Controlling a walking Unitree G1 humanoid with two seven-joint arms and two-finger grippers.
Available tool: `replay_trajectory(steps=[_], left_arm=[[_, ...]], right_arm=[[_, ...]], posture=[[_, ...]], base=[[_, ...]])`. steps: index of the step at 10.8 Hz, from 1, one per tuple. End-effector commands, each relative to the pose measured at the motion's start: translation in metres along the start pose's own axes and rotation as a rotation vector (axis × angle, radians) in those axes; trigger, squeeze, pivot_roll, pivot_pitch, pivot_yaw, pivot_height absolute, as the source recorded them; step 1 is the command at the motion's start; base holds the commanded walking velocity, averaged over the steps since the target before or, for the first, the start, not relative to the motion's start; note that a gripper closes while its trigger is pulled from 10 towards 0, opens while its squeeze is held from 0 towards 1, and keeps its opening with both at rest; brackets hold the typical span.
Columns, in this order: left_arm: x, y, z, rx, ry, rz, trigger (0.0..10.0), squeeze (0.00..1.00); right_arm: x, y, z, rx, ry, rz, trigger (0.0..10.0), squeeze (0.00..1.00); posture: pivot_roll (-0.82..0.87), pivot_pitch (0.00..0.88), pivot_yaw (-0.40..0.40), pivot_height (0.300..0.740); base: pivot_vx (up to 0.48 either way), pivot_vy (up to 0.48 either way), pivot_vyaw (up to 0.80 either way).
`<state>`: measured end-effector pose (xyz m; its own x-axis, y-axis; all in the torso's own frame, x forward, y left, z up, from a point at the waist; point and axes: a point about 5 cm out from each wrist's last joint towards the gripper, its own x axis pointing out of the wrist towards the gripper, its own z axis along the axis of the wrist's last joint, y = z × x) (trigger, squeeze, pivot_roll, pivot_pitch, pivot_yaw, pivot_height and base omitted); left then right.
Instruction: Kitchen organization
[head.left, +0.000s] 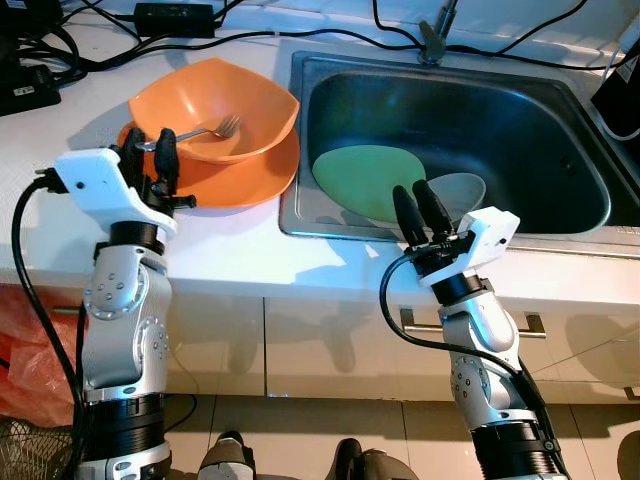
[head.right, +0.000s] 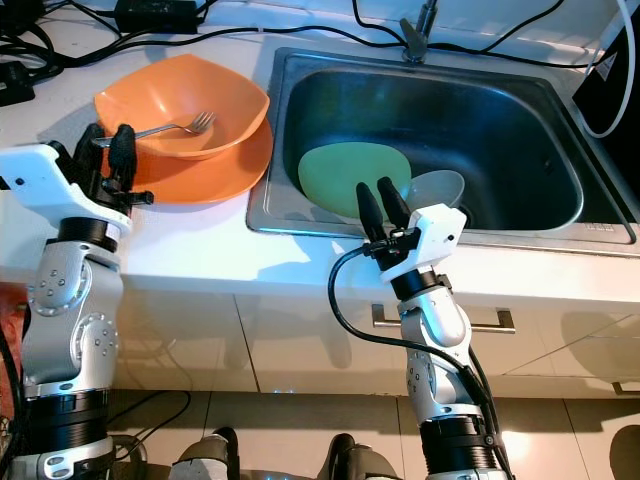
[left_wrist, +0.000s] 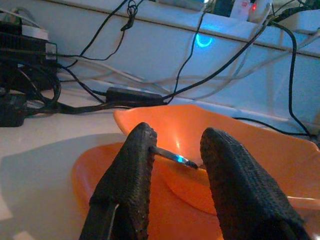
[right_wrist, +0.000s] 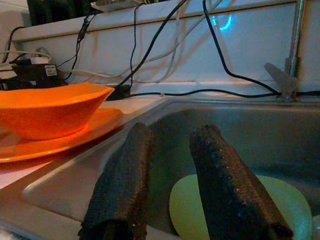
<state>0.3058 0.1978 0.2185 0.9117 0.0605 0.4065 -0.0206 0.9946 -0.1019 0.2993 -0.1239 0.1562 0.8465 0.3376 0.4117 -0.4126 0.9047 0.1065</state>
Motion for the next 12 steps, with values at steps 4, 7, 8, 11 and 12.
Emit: replay_trajectory(steps=[4, 7, 8, 11, 12], left_arm=[[0.003, -0.006, 0.000, -0.004, -0.005, -0.007, 0.0, 0.00], [0.005, -0.008, 0.005, -0.026, -0.031, -0.011, 0.0, 0.00], [0.008, -0.012, 0.012, -0.050, -0.065, -0.023, 0.0, 0.00], [0.016, -0.024, 0.033, -0.102, -0.139, -0.064, 0.0, 0.00], [0.016, -0.027, 0.036, -0.115, -0.149, -0.073, 0.0, 0.00]], right_arm=[[-0.009, -0.004, -0.015, 0.023, 0.085, -0.025, 10.0, 0.00], [-0.009, -0.004, -0.016, 0.023, 0.088, -0.023, 10.0, 0.00], [-0.009, -0.004, -0.016, 0.022, 0.089, -0.024, 10.0, 0.00], [-0.008, -0.004, -0.016, 0.019, 0.090, -0.023, 10.0, 0.00], [-0.008, -0.004, -0.016, 0.019, 0.091, -0.024, 10.0, 0.00]], posture=[[0.18, 0.192, -0.089, 0.740], [0.17, 0.182, -0.089, 0.740], [0.18, 0.180, -0.089, 0.740], [0.18, 0.180, -0.091, 0.740], [0.18, 0.180, -0.091, 0.740]], base=[[0.000, 0.000, 0.00], [0.000, 0.000, 0.00], [0.000, 0.000, 0.00], [0.000, 0.000, 0.00], [0.000, 0.000, 0.00]])
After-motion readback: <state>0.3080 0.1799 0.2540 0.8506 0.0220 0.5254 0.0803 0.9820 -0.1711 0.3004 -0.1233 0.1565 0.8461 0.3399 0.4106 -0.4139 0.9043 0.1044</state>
